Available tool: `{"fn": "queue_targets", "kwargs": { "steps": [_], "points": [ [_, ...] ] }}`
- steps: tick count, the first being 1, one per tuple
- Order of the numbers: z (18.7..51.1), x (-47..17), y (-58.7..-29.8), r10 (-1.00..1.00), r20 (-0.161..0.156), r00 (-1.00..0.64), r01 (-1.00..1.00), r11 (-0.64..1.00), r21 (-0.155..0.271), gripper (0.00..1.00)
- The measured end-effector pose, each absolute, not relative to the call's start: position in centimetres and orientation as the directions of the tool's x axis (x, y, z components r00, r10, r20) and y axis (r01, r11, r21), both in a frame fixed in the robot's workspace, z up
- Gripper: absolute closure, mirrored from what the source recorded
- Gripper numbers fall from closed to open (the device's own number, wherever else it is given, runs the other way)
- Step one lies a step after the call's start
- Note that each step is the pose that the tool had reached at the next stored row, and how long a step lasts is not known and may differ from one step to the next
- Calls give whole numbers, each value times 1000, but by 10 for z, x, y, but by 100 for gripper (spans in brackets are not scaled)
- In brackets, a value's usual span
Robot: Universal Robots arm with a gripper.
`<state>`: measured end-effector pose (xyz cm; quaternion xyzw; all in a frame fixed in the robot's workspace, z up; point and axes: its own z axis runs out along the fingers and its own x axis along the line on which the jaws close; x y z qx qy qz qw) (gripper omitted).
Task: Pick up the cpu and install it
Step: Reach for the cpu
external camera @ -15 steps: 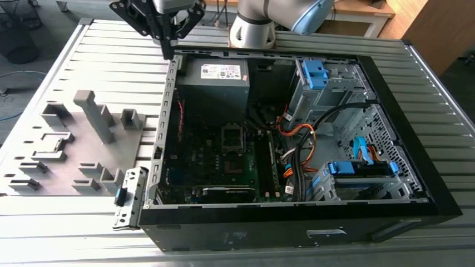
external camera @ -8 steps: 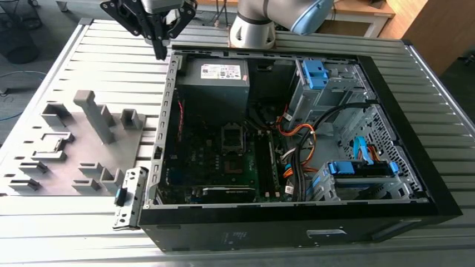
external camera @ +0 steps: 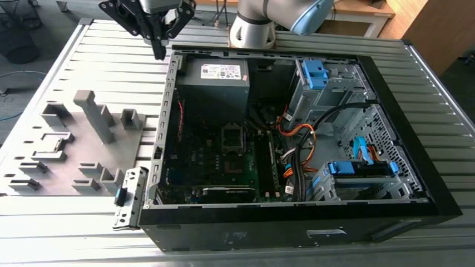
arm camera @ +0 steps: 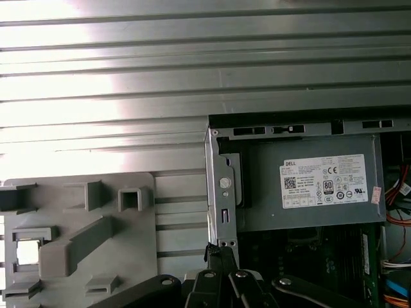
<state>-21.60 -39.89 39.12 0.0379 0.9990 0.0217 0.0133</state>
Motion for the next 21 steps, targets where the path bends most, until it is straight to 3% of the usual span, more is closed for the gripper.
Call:
{"fn": "queue_targets", "kwargs": {
  "steps": [21],
  "points": [
    [389,-219,-399,76,-28,-997,75,996,45,89]
  ]
}}
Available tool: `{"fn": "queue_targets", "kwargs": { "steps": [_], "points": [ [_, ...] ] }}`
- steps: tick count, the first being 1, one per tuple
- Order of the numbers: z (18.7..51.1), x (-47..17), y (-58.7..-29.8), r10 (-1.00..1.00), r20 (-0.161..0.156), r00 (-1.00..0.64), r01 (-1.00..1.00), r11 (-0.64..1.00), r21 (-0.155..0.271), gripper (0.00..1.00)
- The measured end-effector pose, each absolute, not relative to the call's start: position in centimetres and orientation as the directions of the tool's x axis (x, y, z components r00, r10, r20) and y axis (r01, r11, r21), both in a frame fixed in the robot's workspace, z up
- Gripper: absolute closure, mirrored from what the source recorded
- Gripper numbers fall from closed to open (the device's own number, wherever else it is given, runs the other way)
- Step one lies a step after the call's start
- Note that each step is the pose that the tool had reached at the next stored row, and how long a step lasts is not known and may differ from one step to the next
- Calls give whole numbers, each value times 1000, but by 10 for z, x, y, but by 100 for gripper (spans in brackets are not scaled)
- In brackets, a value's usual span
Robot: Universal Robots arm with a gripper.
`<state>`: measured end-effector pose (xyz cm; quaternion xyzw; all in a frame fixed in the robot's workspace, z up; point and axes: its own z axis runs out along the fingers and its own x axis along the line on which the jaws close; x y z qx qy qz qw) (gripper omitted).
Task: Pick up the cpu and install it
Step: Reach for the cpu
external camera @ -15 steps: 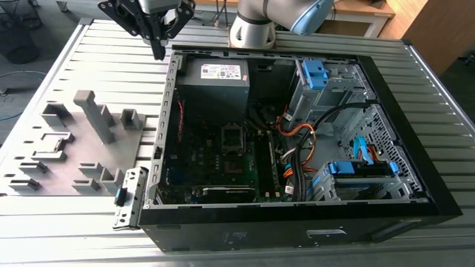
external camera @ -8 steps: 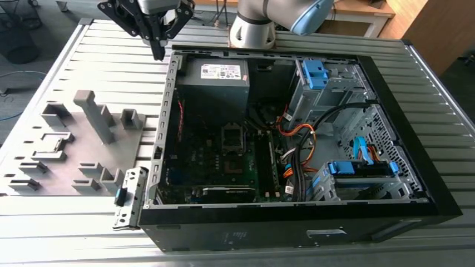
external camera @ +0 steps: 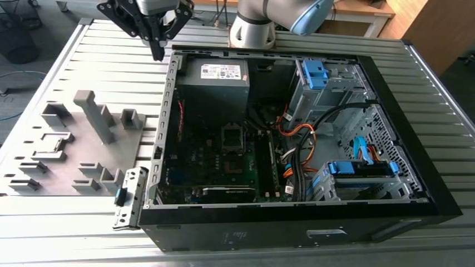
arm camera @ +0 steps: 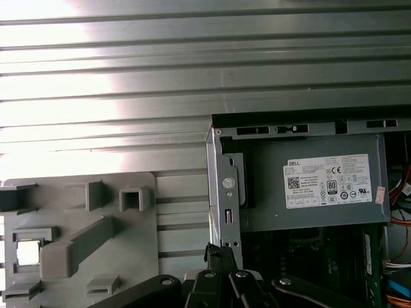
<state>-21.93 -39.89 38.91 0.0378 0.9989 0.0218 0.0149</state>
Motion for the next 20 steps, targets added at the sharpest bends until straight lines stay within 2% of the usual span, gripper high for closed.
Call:
{"fn": "queue_targets", "kwargs": {
  "steps": [20],
  "points": [
    [381,-249,-399,76,-45,-996,74,996,46,89]
  ]
}}
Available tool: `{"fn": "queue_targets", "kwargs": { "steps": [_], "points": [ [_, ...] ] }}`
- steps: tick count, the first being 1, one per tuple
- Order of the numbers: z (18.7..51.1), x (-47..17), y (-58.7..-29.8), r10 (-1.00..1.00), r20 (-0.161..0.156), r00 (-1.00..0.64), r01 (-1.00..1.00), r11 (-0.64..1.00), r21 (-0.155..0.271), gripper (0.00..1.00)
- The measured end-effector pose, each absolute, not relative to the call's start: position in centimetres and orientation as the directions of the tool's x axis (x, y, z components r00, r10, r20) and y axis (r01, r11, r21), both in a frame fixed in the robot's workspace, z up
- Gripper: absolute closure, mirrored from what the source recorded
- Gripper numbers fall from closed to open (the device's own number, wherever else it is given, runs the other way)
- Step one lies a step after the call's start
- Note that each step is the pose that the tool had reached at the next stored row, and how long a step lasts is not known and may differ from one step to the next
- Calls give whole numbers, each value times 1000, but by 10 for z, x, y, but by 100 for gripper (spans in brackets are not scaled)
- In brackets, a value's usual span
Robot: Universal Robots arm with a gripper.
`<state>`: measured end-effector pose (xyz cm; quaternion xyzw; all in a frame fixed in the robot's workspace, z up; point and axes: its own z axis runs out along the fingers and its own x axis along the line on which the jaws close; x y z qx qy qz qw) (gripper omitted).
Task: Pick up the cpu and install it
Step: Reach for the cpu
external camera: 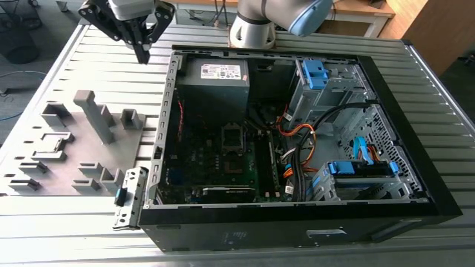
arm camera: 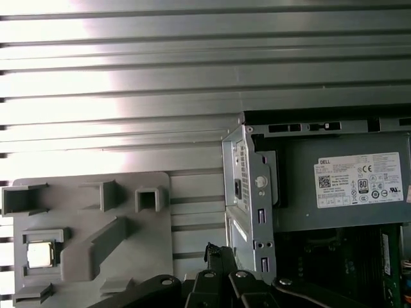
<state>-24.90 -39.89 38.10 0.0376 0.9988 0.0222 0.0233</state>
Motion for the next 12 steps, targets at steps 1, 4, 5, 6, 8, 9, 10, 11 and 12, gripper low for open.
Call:
{"fn": "queue_targets", "kwargs": {
  "steps": [1,4,5,6,8,9,10,11,12],
  "points": [
    [381,-251,-399,76,-45,-996,74,996,46,89],
    [380,-255,-399,76,-45,-996,74,996,46,89],
    [380,-255,-399,76,-45,-996,74,996,46,89],
    [380,-256,-399,76,-45,-996,74,996,46,89],
    [380,-256,-399,76,-45,-996,74,996,46,89],
    [380,-256,-399,76,-45,-996,74,996,46,89],
    [380,-256,-399,76,-45,-996,74,996,46,89],
    [380,-256,-399,76,-45,-996,74,996,46,89],
    [380,-257,-399,76,-45,-996,74,996,46,89]
  ]
}}
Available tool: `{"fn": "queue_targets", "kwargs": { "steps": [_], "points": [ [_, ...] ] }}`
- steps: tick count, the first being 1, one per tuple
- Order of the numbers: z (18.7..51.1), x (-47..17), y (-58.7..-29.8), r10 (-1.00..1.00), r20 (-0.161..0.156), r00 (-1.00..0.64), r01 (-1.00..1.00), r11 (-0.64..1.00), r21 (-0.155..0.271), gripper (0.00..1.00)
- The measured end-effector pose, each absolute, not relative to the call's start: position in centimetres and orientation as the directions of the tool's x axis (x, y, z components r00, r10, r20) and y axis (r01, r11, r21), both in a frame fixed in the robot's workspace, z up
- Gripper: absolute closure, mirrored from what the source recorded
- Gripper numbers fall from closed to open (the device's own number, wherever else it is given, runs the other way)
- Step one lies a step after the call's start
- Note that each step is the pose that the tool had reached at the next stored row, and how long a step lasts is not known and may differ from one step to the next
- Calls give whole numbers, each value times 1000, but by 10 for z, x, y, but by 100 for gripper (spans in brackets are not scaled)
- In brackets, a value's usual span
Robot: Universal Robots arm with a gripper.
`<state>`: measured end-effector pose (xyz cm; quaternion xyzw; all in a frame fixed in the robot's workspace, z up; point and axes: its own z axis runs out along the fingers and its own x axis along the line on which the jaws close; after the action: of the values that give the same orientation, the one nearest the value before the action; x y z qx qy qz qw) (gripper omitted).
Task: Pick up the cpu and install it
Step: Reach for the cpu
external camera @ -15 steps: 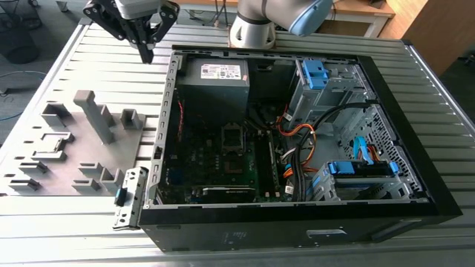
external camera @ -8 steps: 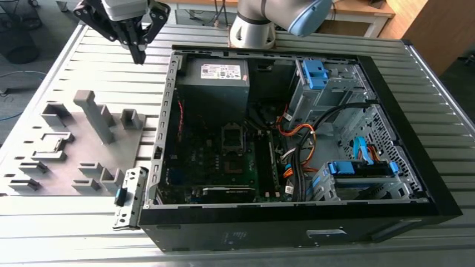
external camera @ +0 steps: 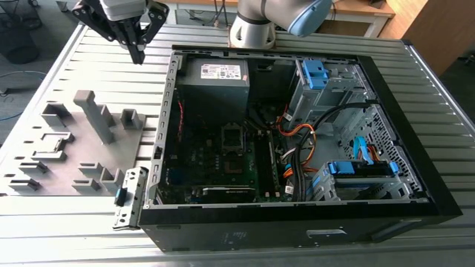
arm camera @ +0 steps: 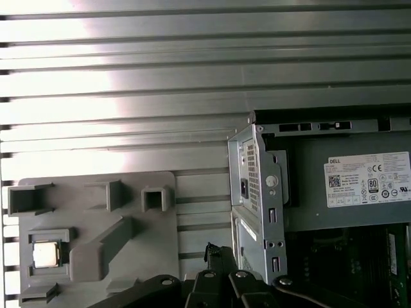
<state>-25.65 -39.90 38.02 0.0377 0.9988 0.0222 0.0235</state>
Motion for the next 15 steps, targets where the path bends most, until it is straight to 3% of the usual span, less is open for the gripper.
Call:
{"fn": "queue_targets", "kwargs": {
  "steps": [15],
  "points": [
    [378,-269,-399,76,-45,-996,74,996,46,89]
  ]
}}
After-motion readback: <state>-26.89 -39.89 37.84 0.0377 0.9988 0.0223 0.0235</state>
